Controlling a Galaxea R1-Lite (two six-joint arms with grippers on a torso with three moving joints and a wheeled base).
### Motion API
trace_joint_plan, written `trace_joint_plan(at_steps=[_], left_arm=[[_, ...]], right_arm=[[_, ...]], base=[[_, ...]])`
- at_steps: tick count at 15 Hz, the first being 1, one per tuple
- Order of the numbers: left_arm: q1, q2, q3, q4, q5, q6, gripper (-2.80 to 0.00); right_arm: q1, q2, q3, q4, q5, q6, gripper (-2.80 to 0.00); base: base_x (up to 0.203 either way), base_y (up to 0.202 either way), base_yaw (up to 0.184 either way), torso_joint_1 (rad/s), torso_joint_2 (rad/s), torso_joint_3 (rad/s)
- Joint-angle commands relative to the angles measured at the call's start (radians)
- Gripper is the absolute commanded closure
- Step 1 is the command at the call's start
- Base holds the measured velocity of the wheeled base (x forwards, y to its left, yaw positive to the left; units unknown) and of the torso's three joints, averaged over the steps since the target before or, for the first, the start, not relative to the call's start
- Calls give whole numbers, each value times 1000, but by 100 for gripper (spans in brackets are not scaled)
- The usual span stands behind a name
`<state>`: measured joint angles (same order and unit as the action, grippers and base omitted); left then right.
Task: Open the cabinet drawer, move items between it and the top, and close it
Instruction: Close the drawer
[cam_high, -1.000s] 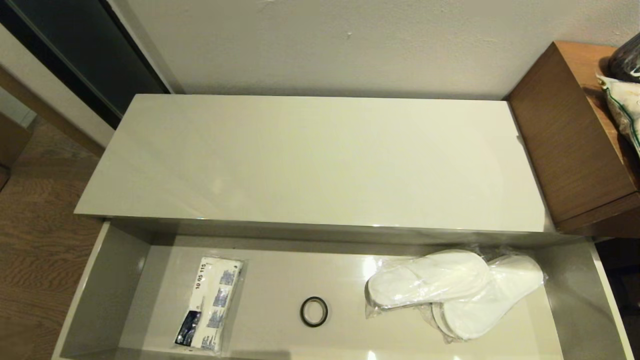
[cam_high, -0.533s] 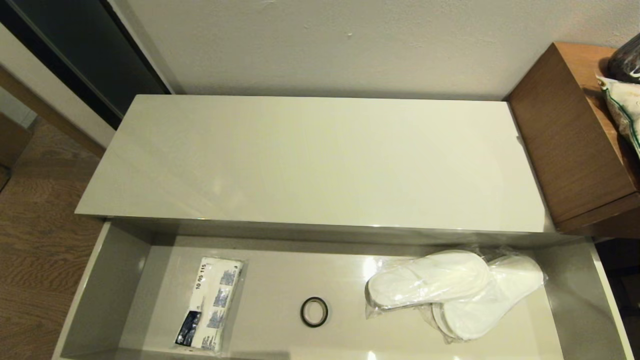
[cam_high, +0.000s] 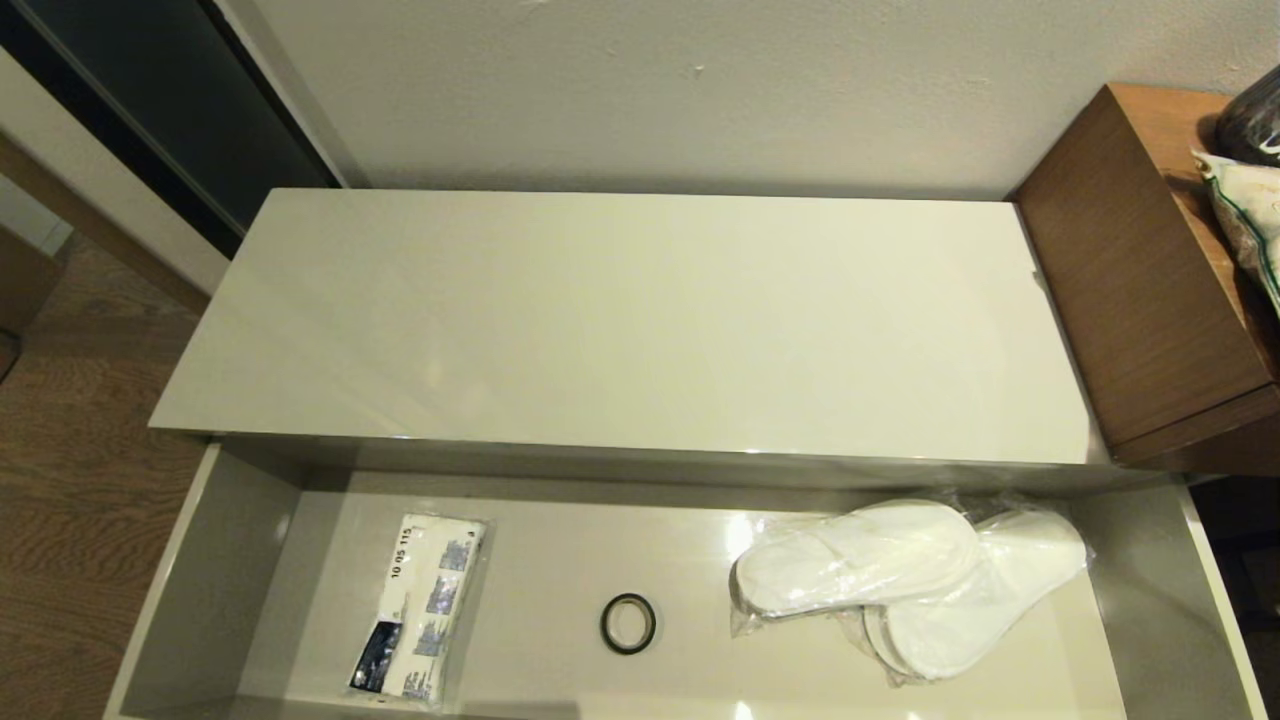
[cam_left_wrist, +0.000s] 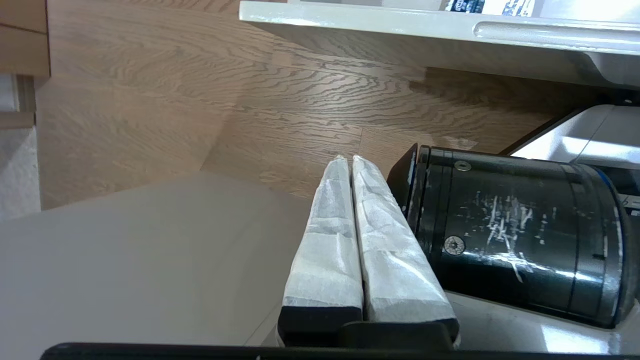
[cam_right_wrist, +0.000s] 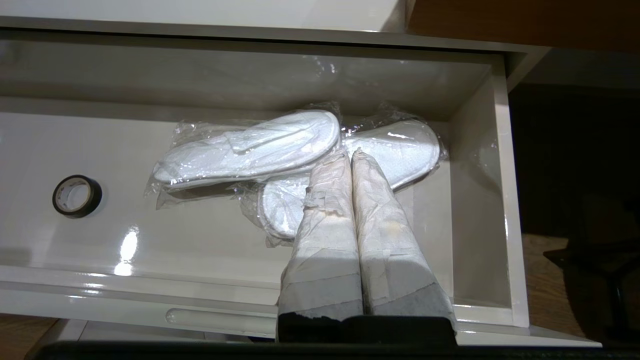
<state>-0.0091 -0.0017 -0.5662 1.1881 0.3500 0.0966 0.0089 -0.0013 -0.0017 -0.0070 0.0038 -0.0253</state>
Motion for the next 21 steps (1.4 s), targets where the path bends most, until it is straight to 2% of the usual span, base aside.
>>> trace_joint_plan(at_steps=[1, 4, 6, 8, 9, 10, 12, 14, 16, 19, 21], left_arm=[[0, 2, 107, 18, 3, 12, 0], [0, 2, 100, -31, 17, 64, 0], [0, 28, 111, -92, 20, 74, 0], [1, 119, 111, -128, 12, 50, 0], [5, 180, 111, -147, -11, 9, 0], [15, 254, 108, -161, -56, -38, 0], [60, 398, 110, -179, -217, -113, 0], [108, 512, 123, -211, -374, -132, 0], [129, 684, 128, -282, -422, -135, 0], [143, 914, 153, -488, -460, -161, 0], [137, 1037, 165, -579, -489, -172, 0]], right_arm=[[0, 1, 0, -1, 1, -1, 0], [0, 1, 0, 1, 1, -1, 0], [0, 1, 0, 1, 1, -1, 0], [0, 1, 0, 1, 1, -1, 0], [0, 1, 0, 1, 1, -1, 0], [0, 1, 0, -1, 1, -1, 0], [0, 1, 0, 1, 1, -1, 0], [0, 1, 0, -1, 1, -1, 0], [0, 1, 0, 1, 1, -1, 0], [0, 1, 0, 0, 1, -1, 0], [0, 1, 0, 1, 1, -1, 0]], base=[[0, 0, 0, 0, 0, 0], [0, 0, 0, 0, 0, 0], [0, 0, 0, 0, 0, 0], [0, 0, 0, 0, 0, 0], [0, 0, 0, 0, 0, 0], [0, 0, 0, 0, 0, 0], [0, 0, 0, 0, 0, 0], [0, 0, 0, 0, 0, 0], [0, 0, 0, 0, 0, 0], [0, 0, 0, 0, 0, 0], [0, 0, 0, 0, 0, 0]])
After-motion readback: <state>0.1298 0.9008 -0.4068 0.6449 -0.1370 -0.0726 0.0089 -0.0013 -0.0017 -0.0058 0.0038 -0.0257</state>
